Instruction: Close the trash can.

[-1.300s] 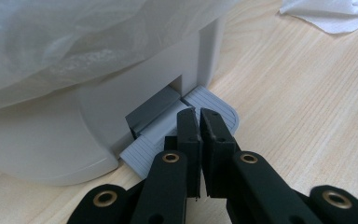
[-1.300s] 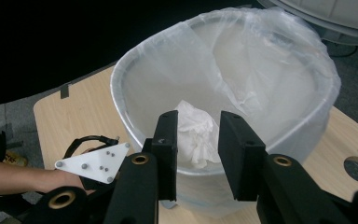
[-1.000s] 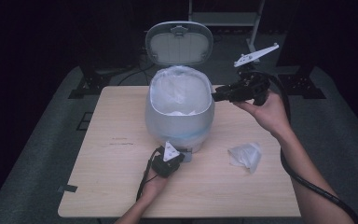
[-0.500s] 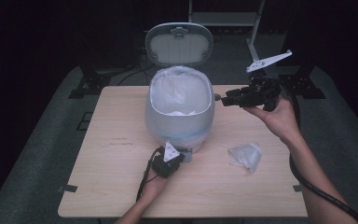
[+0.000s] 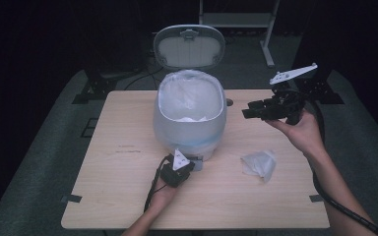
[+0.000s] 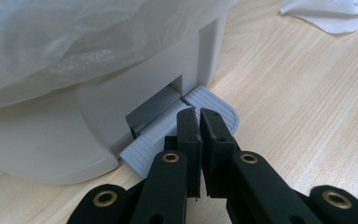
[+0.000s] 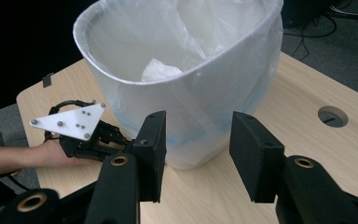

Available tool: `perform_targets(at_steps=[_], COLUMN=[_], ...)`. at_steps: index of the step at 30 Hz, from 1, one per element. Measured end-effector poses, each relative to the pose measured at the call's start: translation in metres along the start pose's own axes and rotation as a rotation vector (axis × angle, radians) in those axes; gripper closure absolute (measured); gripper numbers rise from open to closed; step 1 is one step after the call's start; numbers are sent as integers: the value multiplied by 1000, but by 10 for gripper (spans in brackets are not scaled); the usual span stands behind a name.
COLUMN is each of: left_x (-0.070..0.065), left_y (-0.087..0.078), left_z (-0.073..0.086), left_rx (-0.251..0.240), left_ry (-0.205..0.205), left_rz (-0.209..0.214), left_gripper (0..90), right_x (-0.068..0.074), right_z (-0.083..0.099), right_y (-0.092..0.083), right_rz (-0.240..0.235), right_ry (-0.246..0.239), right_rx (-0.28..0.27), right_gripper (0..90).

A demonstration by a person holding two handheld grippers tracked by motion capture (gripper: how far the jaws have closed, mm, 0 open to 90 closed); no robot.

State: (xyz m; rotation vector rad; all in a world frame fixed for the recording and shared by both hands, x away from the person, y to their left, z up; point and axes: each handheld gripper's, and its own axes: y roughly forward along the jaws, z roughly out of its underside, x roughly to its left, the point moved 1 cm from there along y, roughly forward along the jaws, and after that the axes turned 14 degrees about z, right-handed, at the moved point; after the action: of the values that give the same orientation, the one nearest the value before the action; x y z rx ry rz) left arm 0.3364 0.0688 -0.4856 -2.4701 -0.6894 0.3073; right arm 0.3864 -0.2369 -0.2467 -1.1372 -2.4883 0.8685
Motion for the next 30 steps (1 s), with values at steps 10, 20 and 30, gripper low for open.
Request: perform_targets(at_steps=[10, 20, 30], left_x=[0, 0, -1], left_y=[0, 0, 0], left_z=[0, 0, 0], left_rx=[-1, -3, -3], left_ry=[-2, 1, 1], left_rz=[2, -2, -2], left_gripper=[872, 872, 872], right_x=[-8, -15, -22], right_z=[25, 49, 72], right_y=[0, 1, 4], right_rz=[7, 4, 4], right_ry=[23, 48, 62], right_rx=[14, 26, 48], right_gripper=[546, 534, 534])
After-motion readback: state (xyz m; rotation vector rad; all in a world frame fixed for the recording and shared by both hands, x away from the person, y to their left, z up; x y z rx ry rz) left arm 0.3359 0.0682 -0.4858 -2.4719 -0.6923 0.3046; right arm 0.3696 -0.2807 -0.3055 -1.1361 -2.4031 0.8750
